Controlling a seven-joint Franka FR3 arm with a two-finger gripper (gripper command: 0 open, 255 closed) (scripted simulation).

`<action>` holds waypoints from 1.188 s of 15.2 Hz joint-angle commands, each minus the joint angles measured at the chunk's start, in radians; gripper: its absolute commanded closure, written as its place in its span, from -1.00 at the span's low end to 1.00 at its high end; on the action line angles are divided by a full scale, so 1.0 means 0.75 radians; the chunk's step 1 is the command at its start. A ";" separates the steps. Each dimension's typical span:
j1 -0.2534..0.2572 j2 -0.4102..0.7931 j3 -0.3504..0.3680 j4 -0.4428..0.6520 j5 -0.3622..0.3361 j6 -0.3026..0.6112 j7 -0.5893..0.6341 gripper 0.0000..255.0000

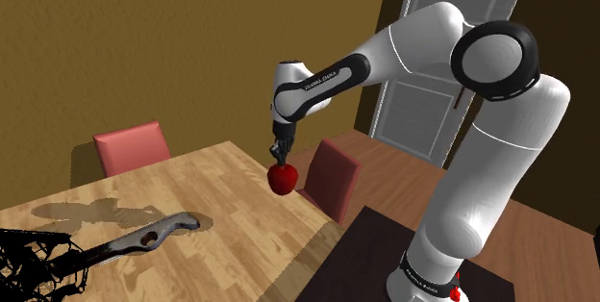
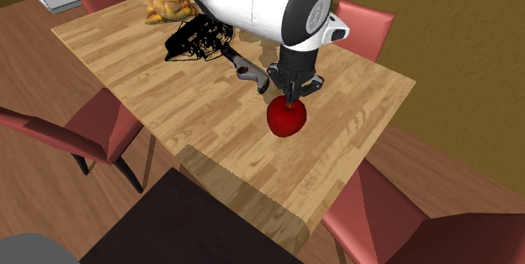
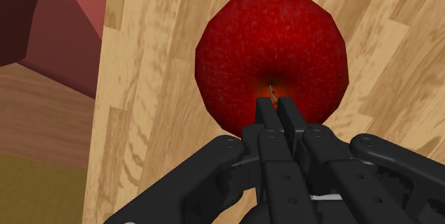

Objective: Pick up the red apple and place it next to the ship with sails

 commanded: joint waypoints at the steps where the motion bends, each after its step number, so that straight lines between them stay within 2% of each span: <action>1: 0.000 -0.020 0.000 0.015 0.001 -0.035 -0.001 1.00; 4: 0.000 -0.043 -0.001 0.040 0.001 -0.083 -0.001 1.00; 11: 0.106 0.070 0.118 0.174 -0.004 -0.102 0.227 1.00; 18: 0.215 0.237 0.213 0.383 -0.042 -0.147 0.449 1.00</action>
